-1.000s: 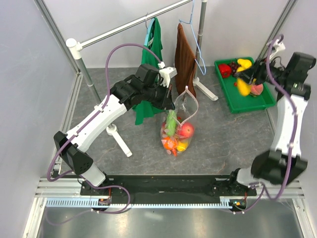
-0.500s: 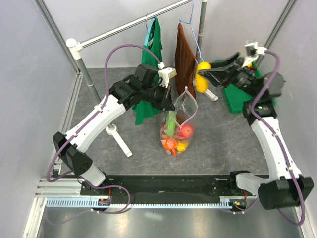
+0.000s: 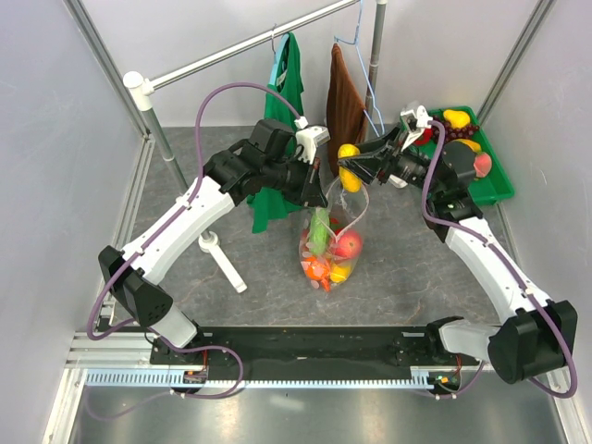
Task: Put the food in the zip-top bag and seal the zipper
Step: Place the fake fruit in the zipper food storage bag, then pick up the fake fruit from the bin.
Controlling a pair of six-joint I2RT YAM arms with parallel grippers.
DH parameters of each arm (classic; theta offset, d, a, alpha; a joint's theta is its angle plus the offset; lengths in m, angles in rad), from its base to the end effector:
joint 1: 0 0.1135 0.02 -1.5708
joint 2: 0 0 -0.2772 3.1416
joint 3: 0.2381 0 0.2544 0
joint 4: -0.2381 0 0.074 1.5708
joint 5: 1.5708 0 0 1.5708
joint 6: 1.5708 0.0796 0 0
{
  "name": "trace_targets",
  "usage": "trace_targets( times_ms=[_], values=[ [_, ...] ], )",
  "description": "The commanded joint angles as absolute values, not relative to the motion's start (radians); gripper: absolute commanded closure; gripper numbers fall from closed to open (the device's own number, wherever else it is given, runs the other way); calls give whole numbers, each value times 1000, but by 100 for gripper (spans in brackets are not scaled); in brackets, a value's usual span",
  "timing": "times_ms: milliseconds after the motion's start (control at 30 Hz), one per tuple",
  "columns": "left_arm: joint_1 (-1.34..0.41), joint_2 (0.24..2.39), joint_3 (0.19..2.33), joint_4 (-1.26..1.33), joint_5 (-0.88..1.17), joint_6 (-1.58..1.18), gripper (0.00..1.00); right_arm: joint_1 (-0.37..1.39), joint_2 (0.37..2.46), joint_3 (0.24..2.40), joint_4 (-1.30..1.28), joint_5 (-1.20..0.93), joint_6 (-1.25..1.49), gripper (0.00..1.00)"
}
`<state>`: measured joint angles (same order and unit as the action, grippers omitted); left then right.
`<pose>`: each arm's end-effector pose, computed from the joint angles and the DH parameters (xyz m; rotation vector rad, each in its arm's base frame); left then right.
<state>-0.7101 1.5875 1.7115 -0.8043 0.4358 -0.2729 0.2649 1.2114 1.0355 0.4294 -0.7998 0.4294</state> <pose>0.2633 -0.2707 0.3888 0.7566 2.2538 -0.9940 0.2763 0.1341 0.4213 -0.6030 1.3590 1.0922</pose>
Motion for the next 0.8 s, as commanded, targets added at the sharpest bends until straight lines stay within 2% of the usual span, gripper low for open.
trace_targets(
  times_ms=[0, 100, 133, 167, 233, 267, 300, 367, 500, 600, 767],
  values=[
    [-698, 1549, 1724, -770, 472, -296, 98, 271, 1235, 1031, 416, -817, 304, 87],
    [-693, 1558, 1736, -775, 474, -296, 98, 275, 1244, 1048, 390, -833, 296, 64],
    [-692, 1560, 1746, -778, 477, -298, 98, 273, 1244, 1054, 385, -827, 304, 53],
    [-690, 1560, 1749, -781, 477, -298, 98, 273, 1240, 1060, 382, -828, 311, 35],
    [-689, 1563, 1752, -782, 477, -298, 98, 275, 1229, 1081, 361, -815, 331, 25],
    [-689, 1563, 1753, -784, 477, -298, 98, 275, 1215, 1095, 339, -810, 327, 15],
    [-687, 1565, 1755, -782, 479, -299, 98, 275, 1207, 1129, 268, -796, 319, 12],
    [-687, 1568, 1766, -784, 476, -299, 98, 262, 1175, 1158, 192, -755, 287, 6],
    [-687, 1575, 1786, -785, 471, -293, 98, 145, 1115, 1175, 40, -793, 328, 6],
    [-687, 1574, 1787, -785, 468, -287, 98, -53, 1088, 1184, -164, -900, 241, 7],
    [-687, 1565, 1776, -787, 460, -278, 98, -480, 1149, 1239, -556, -1067, -92, 8]
  ],
)
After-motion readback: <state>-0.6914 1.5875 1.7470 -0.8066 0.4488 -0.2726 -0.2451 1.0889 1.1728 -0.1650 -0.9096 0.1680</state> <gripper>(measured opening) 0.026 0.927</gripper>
